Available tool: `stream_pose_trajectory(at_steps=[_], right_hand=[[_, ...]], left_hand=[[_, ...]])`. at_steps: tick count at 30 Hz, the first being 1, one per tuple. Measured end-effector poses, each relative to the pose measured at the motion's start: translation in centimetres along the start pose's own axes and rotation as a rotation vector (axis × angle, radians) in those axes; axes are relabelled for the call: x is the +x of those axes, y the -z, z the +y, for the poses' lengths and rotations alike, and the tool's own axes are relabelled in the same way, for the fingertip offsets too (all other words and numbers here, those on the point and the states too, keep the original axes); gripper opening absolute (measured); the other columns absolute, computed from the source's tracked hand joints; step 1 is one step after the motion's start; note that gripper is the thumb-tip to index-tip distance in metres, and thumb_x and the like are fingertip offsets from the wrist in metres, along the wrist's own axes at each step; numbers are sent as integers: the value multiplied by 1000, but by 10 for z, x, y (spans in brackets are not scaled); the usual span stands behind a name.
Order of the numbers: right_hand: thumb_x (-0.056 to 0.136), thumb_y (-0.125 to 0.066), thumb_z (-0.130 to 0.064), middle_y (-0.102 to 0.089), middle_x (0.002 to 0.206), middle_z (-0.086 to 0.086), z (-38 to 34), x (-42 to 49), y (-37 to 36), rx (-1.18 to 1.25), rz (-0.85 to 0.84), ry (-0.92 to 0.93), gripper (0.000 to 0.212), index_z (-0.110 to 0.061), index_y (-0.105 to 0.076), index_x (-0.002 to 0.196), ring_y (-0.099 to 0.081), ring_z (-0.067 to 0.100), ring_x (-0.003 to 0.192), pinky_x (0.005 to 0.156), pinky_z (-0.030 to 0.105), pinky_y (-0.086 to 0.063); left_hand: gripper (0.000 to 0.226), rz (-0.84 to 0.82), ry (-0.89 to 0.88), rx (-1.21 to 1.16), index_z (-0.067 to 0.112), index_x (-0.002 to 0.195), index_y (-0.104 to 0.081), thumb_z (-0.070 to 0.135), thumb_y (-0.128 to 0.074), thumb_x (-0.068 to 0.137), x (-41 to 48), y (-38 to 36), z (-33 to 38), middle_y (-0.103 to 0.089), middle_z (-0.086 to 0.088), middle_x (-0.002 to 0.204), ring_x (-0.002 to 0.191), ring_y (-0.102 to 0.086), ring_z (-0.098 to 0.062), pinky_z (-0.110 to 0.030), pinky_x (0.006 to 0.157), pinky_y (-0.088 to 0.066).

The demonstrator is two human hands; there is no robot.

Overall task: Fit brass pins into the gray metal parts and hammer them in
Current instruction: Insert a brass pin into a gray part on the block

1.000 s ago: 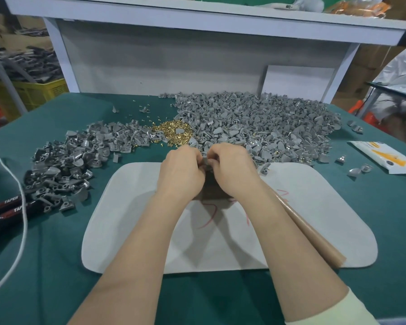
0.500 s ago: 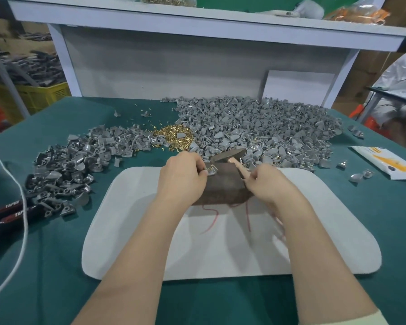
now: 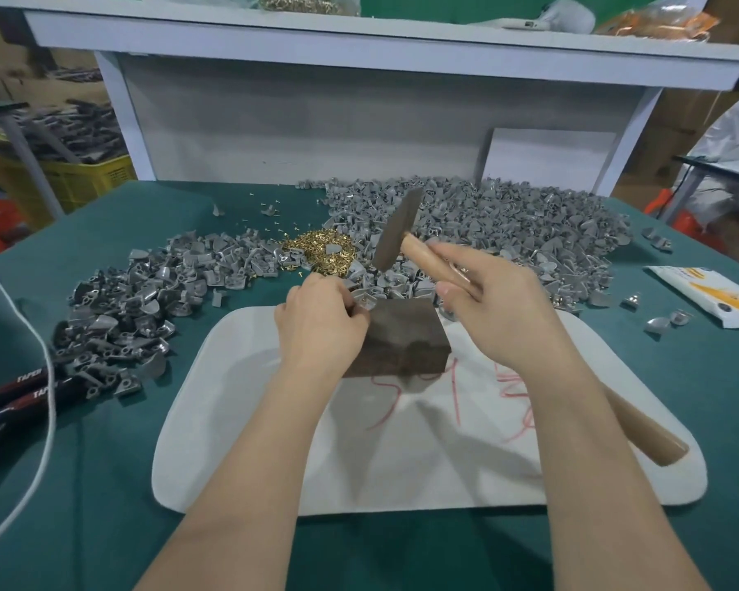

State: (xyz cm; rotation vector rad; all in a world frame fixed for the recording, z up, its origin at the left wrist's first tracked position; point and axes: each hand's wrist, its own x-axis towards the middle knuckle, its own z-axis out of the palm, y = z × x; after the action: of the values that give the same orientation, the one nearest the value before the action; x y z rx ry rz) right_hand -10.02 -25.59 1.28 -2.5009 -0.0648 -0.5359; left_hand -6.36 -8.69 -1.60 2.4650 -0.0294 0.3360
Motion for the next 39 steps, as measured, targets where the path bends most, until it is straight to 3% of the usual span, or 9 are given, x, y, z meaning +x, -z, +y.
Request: stream_pose_trajectory(at_steps=[3,8,14,19,26,32,35,39], right_hand=[[90,-56,-26,-64,121,-11,-2,-1,4,10,59,40,45,-44,-50,131,-59,18,110,95,37,-46],[91,-55,-29,-64,119,-12,-7,-4,-5,-91,-159,37,43,-46,-49,130,-60,19,107,93,33,-47],[92,-55,-28,-63,123,-10,-12,-4,-1,-3,70,81,44,-42,-48,133,-60,20,109,94,35,-47],[92,-54,-28,-61,125,-14,-11,-4,-5,-155,-140,51,44,-44,-48,132,-57,18,113,94,32,-46],[91,-56,-27,-65,121,-9,-11,-6,2,9,93,35,44,-43,-50,131,-59,20,110,93,33,-47],[92,-53,-31,-62,124,-14,-16,-5,1,-152,-204,30,43,-47,-47,131,-57,19,113,93,36,-47],[92,-53,-29,-63,122,-12,-17,-8,-1,-138,-106,33,43,-46,-47,132,-58,21,110,88,32,-47],[92,-54,-27,-63,123,-9,-15,-6,4,-22,75,29,45,-45,-47,133,-58,20,110,92,32,-45]], left_hand=[[9,17,-5,-13,17,82,-64,23,-61,87,0,-2,0,-59,-5,105,103,-53,-30,-40,87,-44],[11,-11,40,-53,22,76,-57,22,-63,85,1,0,1,-63,-2,105,104,-55,-28,-42,93,-43],[12,5,57,-49,15,81,-68,23,-61,86,2,-2,0,-67,-5,97,102,-56,-30,-39,91,-43],[15,-15,59,-46,23,72,-57,20,-62,86,1,0,2,-65,-2,100,103,-55,-28,-40,93,-42],[14,1,46,-56,13,81,-69,22,-60,88,1,-1,0,-65,-5,96,101,-55,-30,-38,89,-42],[15,-27,47,-37,25,75,-56,20,-61,88,1,2,2,-65,-2,104,105,-56,-28,-39,94,-42],[13,-34,39,-41,24,76,-58,21,-61,88,0,3,3,-65,-3,104,105,-56,-28,-41,94,-43],[13,-17,48,-71,21,76,-63,19,-60,88,0,2,1,-67,-5,95,101,-56,-30,-39,91,-43]])
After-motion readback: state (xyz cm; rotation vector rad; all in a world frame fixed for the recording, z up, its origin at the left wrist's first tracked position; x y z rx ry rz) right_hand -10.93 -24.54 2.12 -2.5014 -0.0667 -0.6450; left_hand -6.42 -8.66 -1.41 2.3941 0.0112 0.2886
